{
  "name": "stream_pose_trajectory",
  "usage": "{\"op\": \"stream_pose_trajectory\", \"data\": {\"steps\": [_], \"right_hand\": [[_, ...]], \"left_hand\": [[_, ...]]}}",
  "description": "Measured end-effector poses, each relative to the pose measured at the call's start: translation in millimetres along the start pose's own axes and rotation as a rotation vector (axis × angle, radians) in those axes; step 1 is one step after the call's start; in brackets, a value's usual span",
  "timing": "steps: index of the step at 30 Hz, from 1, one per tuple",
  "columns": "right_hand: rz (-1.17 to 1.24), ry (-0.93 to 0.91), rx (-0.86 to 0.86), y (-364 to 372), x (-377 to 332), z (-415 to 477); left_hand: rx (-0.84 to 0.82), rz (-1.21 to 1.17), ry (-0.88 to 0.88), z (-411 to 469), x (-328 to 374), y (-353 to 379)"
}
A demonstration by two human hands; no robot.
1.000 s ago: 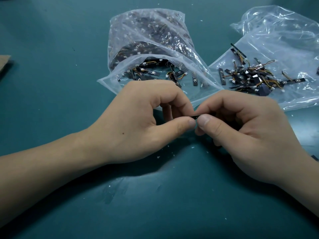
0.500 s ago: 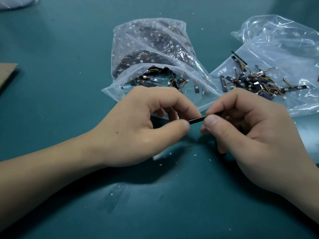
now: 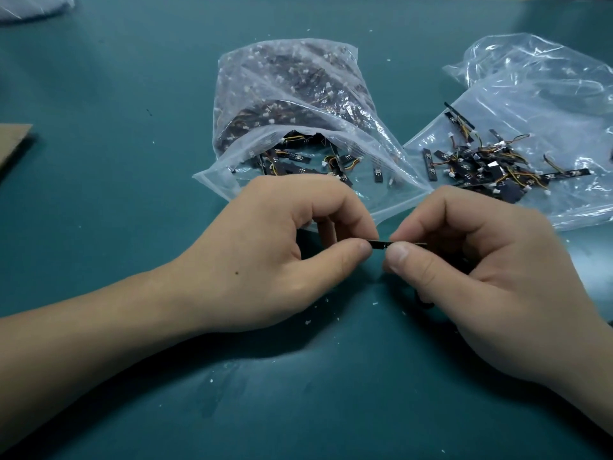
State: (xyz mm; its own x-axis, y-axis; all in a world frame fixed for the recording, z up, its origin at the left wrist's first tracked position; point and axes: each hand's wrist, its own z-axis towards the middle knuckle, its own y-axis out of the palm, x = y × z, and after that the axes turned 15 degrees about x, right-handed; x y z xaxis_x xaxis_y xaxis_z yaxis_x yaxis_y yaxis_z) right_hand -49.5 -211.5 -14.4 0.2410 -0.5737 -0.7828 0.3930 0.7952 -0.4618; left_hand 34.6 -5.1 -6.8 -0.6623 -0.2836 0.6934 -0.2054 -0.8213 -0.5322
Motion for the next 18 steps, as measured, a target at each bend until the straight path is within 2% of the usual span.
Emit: {"op": "stream_pose_trajectory", "data": {"steps": [8,14,18], "right_hand": [[0.081,-0.014,0.01,0.3,0.3,1.8],[0.01,-0.044,0.004,0.3,2.1,2.3],[-0.048,-0.049,0.02,1.4,2.1,2.0]], "left_hand": [[0.063,-0.017,0.021,0.1,-5.1,2.1],[0.226,-0.147,-0.103,1.1,-7.6,4.7],[0.186,-0.093,-0.08,0.4,-5.8,5.0]]}}
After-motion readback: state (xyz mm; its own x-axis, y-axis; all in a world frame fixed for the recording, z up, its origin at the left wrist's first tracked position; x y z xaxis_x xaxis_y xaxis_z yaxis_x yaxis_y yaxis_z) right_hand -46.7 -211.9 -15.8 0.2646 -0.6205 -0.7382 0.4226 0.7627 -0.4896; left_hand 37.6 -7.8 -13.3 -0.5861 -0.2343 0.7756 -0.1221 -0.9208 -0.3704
